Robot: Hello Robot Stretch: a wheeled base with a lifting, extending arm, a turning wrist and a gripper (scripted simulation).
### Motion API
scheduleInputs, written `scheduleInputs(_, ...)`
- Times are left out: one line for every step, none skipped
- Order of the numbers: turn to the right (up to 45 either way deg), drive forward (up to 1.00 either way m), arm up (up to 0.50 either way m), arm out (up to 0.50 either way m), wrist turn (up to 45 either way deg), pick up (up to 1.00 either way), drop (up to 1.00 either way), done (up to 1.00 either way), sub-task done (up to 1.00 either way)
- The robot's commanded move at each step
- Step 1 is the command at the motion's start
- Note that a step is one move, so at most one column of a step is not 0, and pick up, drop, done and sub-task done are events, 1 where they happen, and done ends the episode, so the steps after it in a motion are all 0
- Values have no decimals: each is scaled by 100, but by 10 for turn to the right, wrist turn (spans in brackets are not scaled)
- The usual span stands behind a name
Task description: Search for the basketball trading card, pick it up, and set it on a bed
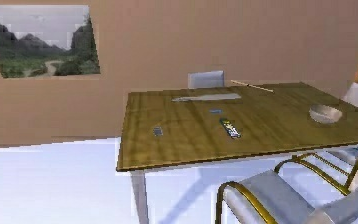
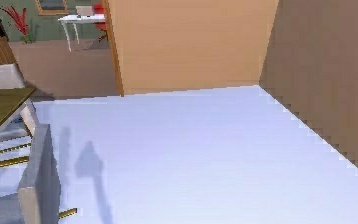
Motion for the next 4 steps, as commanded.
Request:
scheduleInputs(0, 55, 0, 0, 0, 0, 0, 0, 0)
scheduleInputs(-450, 0, 0, 0, 0, 0, 0, 0, 0)
scheduleInputs(-450, 0, 0, 0, 0, 0, 0, 0, 0)
scheduleInputs(-120, 0, 0, 0, 0, 0, 0, 0, 0)
